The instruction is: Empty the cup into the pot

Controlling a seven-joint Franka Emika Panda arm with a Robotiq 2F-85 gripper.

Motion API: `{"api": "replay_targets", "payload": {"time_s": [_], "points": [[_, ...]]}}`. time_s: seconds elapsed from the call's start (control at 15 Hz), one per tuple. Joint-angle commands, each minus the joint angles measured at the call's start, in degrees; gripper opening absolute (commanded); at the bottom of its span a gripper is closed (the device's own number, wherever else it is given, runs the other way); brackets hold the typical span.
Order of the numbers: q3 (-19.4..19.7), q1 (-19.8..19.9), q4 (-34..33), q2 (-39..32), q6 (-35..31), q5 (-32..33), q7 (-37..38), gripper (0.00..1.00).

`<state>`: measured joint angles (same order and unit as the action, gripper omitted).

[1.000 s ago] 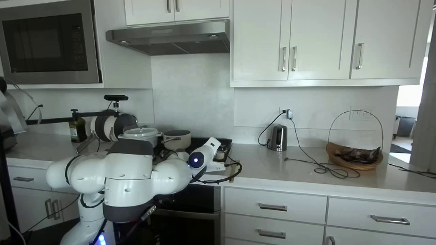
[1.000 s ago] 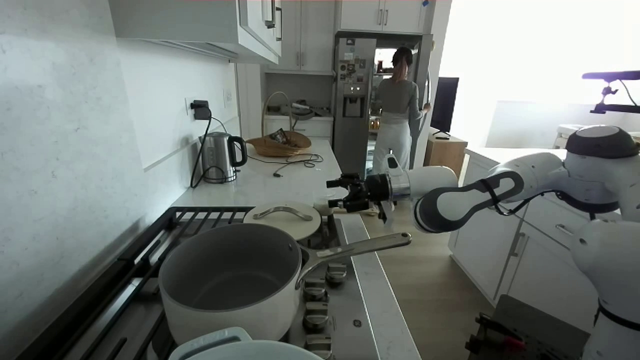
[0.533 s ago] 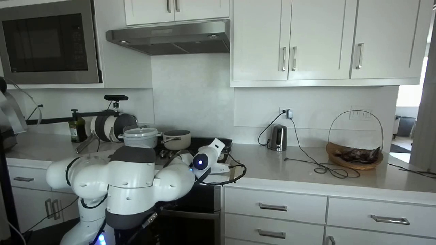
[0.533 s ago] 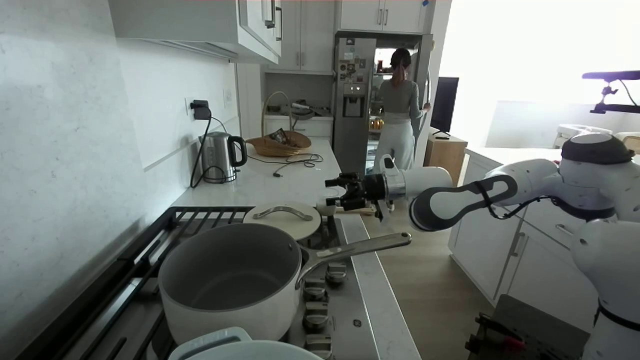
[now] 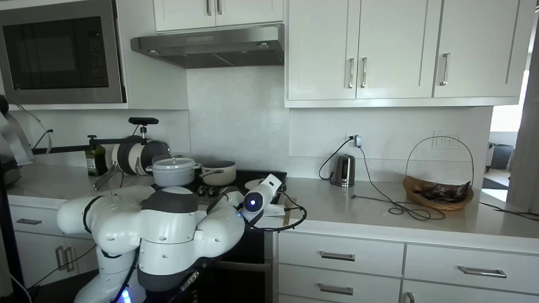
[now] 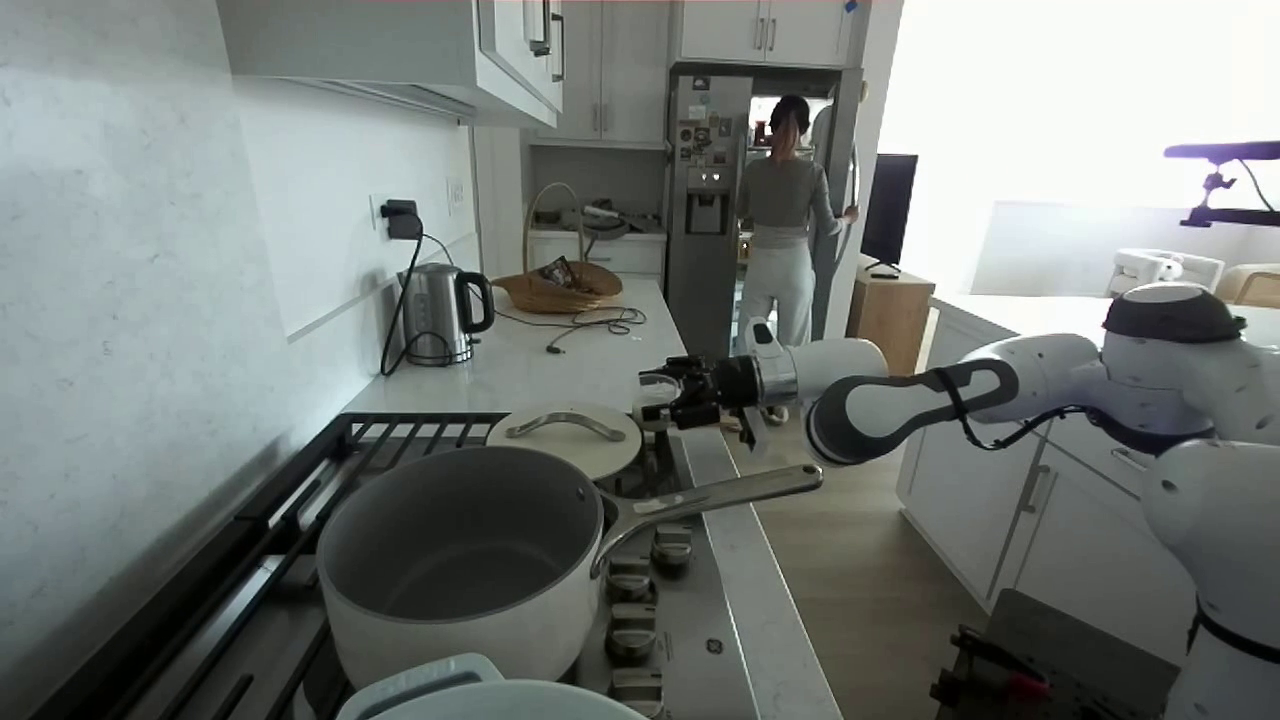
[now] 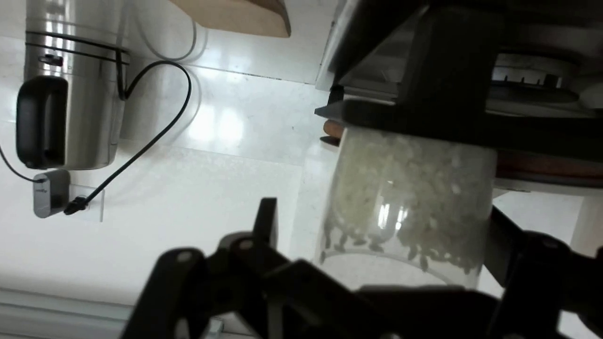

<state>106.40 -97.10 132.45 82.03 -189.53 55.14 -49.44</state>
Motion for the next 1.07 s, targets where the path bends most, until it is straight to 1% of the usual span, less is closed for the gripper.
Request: {"api": "replay_targets", "payload": {"time_s": [0.0,0.2,0.67,0.73,0.8,0.93,1.0], "points": [[-0.3,-1.0,-1.5,2.3,1.9,0.5,-1.3,1.0],[-0.3,-0.9,-1.8,2.8,2.5,0.4,-1.2,1.0],[0.4,-1.0,-1.9,1.3,3.0,-0.1,-0.4,1.0],[0.5,-1.0,-1.8,1.2,2.9,-0.1,-0.4,0.84],[0.5,-1.0,-1.8,1.2,3.0,-0.1,-0.3,0.72],[0.4,-1.0,-1.7,1.2,3.0,-0.1,-0.3,0.58],[0.4,-1.0,-1.7,1.0,2.9,-0.1,-0.3,0.49]]}}
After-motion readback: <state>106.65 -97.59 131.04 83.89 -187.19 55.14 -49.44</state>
